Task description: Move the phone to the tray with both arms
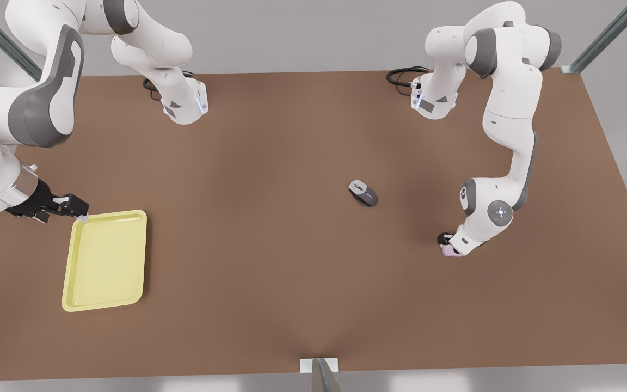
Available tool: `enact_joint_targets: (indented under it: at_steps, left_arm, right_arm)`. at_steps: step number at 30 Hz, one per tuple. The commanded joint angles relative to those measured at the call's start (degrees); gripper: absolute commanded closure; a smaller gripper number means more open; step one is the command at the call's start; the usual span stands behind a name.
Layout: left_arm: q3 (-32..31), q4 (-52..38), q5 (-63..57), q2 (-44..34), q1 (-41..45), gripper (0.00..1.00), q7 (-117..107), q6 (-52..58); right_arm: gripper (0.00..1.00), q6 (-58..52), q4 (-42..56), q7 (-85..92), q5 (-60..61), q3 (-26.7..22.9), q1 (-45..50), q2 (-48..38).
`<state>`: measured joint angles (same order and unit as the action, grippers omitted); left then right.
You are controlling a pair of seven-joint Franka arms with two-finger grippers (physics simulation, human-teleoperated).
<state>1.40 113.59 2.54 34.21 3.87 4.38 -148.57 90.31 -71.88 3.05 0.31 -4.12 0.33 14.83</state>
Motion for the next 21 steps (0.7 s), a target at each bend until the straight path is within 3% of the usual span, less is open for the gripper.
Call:
enact_joint_targets:
  at_steps: [1,8,21]
  left_arm:
    - [0.0,0.0,-0.2,0.2,0.0,0.09,1.3,0.2]
    - [0.0,-0.1,-0.1,0.7,0.0,0.18,1.2,0.2]
    - [-0.4,-0.9,-0.1,-0.5,0.4,0.22,0.8,3.5]
  right_arm:
    - [0.0,0.1,0.0,0.1,0.0,0.0,0.0,-0.1]
    - [0.0,0.1,0.1,0.1,0.0,0.0,0.0,-0.1]
    - [0.0,0.1,0.0,0.1,0.0,0.0,0.0,-0.1]
